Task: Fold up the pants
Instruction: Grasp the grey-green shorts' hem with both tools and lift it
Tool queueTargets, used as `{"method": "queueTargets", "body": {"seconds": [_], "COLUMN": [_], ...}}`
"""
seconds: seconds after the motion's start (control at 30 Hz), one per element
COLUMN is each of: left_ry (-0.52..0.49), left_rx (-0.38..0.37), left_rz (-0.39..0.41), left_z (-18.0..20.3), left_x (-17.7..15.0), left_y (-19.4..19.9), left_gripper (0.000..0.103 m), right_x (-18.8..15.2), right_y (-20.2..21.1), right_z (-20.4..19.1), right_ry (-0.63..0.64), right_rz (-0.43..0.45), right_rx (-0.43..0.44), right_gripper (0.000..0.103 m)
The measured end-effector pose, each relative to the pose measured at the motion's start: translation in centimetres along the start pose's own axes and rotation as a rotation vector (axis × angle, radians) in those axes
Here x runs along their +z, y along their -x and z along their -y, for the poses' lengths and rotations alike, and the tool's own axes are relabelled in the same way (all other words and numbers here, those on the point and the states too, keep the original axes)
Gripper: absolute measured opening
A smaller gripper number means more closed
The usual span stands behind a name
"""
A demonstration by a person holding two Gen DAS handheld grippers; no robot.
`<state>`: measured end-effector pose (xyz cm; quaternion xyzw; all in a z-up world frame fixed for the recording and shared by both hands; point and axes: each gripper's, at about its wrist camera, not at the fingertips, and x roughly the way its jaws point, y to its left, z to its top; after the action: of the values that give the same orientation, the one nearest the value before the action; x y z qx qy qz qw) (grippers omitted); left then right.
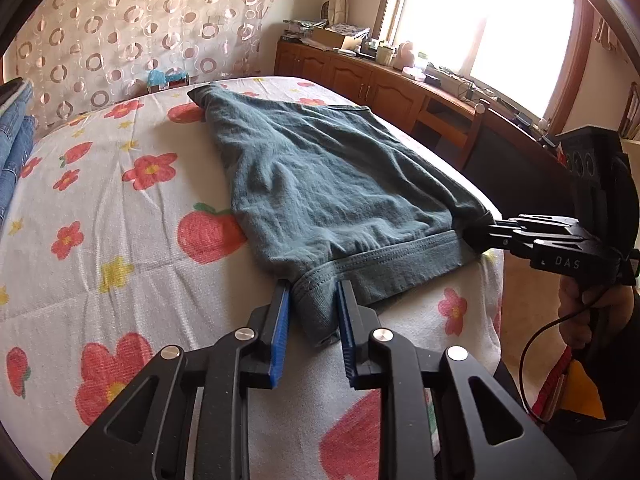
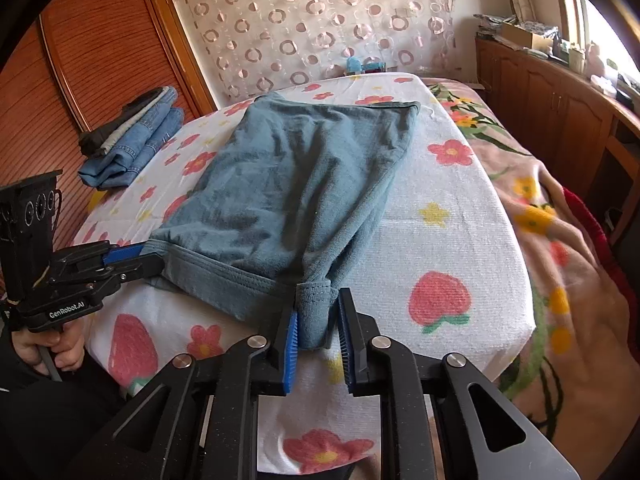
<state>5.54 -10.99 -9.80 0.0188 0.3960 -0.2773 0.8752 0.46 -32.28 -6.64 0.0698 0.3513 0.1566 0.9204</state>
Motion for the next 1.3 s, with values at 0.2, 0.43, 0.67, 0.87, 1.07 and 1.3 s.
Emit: {"method": "queueTargets", "body": {"seconds": [0.2, 0.43, 0.67, 0.87, 1.07, 1.3], "left_ry": [-0.017, -0.04, -0.072, -0.097, -0.104, -0.061], "left_rx": [0.0, 0.017, 0.051, 0.072, 0.122, 0.182], "left_rz": [0.061, 0.186, 0.326, 0.418, 0.466, 0.412], "left_z": [0.3, 0.0, -0.5, -0.5, -1.7, -6.3], "left_x": [1.3, 6.2, 11.5, 13.9, 14.5, 14.7], "left_y": [1.9, 5.9, 11.1, 16.3, 18.8, 15.4], "left_gripper": [0.013, 0.012, 0.012, 0.012, 0.011, 0.011], "right_x": [0.7, 4.7, 10.6, 14.2, 15.1, 17.1], "right_y": [0.5, 3.4, 7.1, 11.1, 13.5, 8.8], "right_z": [-0.5, -2.1, -4.3, -7.1, -9.5, -9.5], "right_ry": [0.003, 0.072, 0.146, 0.214, 0.287, 0.345], "right_rz": [0.029, 0.149, 0.275, 0.366, 0.412, 0.358], "right_rx": [0.024, 0.037, 0.043, 0.088, 0.108, 0.11], "right_gripper": [0.015, 0.015, 0.015, 0.015, 0.015, 0.015]}}
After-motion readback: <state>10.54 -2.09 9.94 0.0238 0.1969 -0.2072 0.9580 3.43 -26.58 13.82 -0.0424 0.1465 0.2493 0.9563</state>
